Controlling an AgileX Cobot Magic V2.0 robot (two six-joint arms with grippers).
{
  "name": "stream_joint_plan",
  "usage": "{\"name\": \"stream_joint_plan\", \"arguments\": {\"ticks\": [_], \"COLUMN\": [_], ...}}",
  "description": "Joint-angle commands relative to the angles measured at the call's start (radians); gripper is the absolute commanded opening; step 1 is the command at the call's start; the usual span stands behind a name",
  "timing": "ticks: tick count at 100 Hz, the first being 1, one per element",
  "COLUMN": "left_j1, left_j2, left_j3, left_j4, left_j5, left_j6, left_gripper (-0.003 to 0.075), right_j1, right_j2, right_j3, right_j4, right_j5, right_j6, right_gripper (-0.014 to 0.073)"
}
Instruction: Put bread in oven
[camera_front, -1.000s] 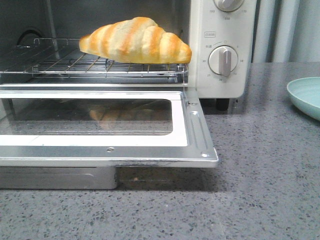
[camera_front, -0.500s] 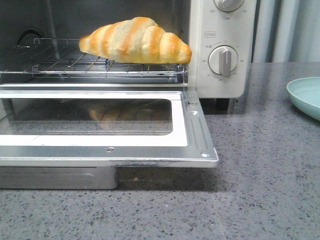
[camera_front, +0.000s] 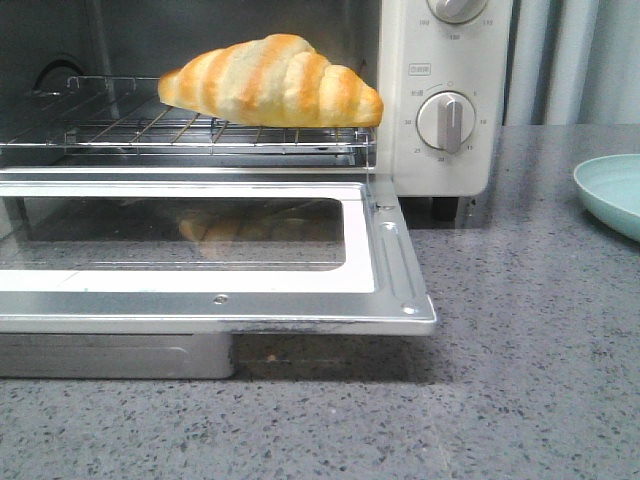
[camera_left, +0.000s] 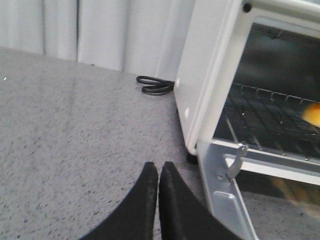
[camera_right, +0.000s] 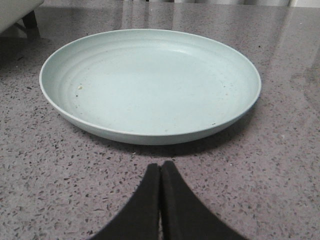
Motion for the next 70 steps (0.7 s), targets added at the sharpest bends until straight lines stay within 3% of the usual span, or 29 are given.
{"name": "stream_joint_plan", "arguments": {"ticks": [1,9,27,70], "left_j1": [-0.002,-0.006,-0.073,-0.106], "left_j2": [-0.029,-0.029,-0.029,-0.029], "left_j3": [0.006,0.045,0.110,0.110], "left_j4": [0.187,0.290,0.359,0.361], "left_j5": [-0.088,-0.106,-0.171,0.018], "left_j6": [-0.252,-0.375,-0.376,-0.200], "left_gripper": [-0.0021,-0.0021,-0.0021,-0.0021], "right_j1": [0.000,0.000,0.000,0.000], "right_j2": [-0.021,-0.021,-0.021,-0.021], "right_j3": [0.014,0.014,0.014,0.014], "right_j4": [-0.016,-0.016,-0.016,-0.016], "right_j5": [-0.025,-0.025,-0.025,-0.025], "right_j6": [0.002,0.002,0.002,0.002], "right_gripper": [-0.0070,-0.0070,-0.0070,-0.0070]}}
